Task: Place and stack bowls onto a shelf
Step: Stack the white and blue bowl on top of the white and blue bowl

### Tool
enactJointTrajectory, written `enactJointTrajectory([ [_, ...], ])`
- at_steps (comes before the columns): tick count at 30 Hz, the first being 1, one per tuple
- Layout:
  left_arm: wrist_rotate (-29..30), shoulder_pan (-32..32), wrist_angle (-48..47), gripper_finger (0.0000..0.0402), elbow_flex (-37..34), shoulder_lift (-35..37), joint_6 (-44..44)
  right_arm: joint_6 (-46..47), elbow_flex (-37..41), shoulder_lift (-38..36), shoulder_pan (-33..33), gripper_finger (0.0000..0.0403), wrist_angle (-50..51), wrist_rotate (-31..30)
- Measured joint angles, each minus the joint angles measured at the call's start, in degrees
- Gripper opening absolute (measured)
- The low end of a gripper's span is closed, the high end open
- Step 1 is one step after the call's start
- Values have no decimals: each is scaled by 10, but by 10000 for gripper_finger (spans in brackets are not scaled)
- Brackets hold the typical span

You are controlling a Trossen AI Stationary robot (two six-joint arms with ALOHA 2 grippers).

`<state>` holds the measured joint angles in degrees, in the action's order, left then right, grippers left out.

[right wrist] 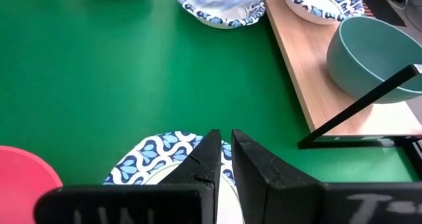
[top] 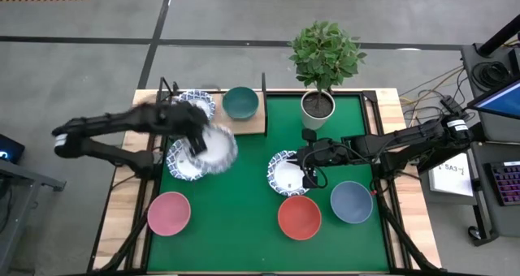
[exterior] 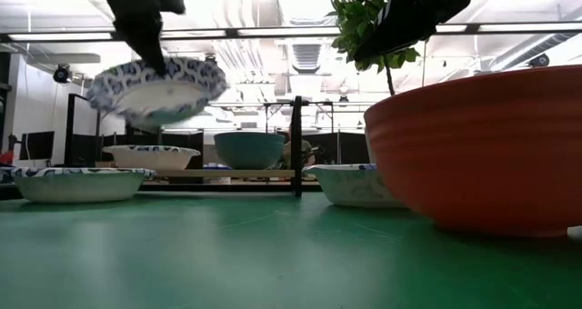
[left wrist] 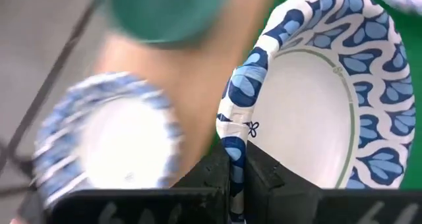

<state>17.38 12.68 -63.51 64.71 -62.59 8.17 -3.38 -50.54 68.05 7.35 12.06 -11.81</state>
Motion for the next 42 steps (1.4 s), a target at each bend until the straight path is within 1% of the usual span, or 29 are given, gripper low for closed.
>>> enactJointTrajectory([
  [3, 1, 102, -14, 0, 24, 30, -7, 0, 0, 0, 0, 27, -4, 0],
  [6, 0, 207, -13, 0, 36, 45, -31, 0, 0, 0, 0, 27, -4, 0],
  [9, -31, 307, -10, 0, 36, 42, -68, 0, 0, 0, 0, 27, -4, 0],
  [11, -54, 362, -2, 0, 31, 31, -87, 0, 0, 0, 0, 27, -4, 0],
  [14, -63, 416, 10, 0, 23, 10, -108, 2, 0, 0, 0, 27, -4, 0],
  [19, -79, 413, 24, 0, 25, -10, -119, 6, 0, 0, 0, 27, -3, 0],
  [22, -75, 415, 29, 0, 27, -20, -119, 6, 0, 0, 0, 27, -4, 0],
  [24, -67, 416, 36, 0, 28, -27, -118, 5, 0, 0, 0, 27, -3, 0],
  [26, -44, 415, 35, 0, 27, -38, -118, 5, 0, 0, 0, 27, -3, 0],
  [30, -36, 416, 36, 0, 27, -61, -118, 5, 0, 0, 0, 27, -3, 2],
  [32, -18, 416, 38, 1, 27, -72, -117, 5, 0, 0, 0, 27, -3, 2],
  [35, 16, 415, 38, 14, 28, -87, -117, 5, 0, 0, 0, 27, -3, 2],
  [42, 22, 415, 40, 73, 28, -111, -122, 4, 0, 0, 0, 27, -3, 2],
])
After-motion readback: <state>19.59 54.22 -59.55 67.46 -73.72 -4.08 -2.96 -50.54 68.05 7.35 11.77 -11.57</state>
